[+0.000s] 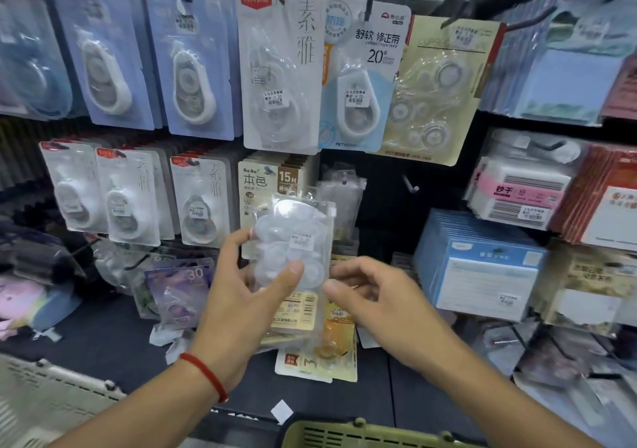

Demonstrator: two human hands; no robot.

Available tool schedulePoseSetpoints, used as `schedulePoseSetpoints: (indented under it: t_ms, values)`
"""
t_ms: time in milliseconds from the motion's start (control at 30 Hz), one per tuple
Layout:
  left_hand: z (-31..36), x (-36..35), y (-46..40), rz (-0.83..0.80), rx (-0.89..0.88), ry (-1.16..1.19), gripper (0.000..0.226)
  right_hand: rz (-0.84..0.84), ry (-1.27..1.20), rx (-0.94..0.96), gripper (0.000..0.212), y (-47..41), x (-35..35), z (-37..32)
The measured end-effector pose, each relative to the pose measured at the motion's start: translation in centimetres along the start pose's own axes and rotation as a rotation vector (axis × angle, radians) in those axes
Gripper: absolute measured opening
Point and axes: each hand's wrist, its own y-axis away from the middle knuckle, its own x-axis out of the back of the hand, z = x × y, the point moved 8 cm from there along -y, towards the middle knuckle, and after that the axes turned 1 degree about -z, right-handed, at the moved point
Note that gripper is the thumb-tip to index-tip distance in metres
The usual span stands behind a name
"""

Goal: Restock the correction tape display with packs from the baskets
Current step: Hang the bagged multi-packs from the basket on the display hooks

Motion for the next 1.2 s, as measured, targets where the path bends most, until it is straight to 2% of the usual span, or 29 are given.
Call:
schedulePoseSetpoints:
  t_ms: [133,267,400,533,800,1200]
  values:
    - [-0.2,-1.5,0.3,-0.034,0.018,0.025,0.067,0.036,-0.076,-0.014,0.023,0.3,-0.9,0.0]
    - [-0.4,-0.9,-0.3,0.018,0.067,0.058,0.046,0.075,-0.225,-0.040,0.016,0.2,0.0,0.6]
    - [-0.2,0.8,-0.6,0.112,0.037,-0.039,0.033,0.146,-0.265,0.011,0.016,-0.3,1.3,0.3]
    - [0.5,2.3,-0.8,0.188,0.017,-0.099,0.035,0.185,-0.286,0.007,0.016,-0.6,2.1,0.4]
    - [0.6,3.6,-1.2,0.226,0.006,-0.067,0.031,0.222,-0.326,0.033,0.020,-0.2,2.1,0.6]
    - [1.4,3.5,-0.8,0.259,-0.011,-0.054,0.030,0.163,-0.362,0.038,0.018,-0.3,2.0,0.4]
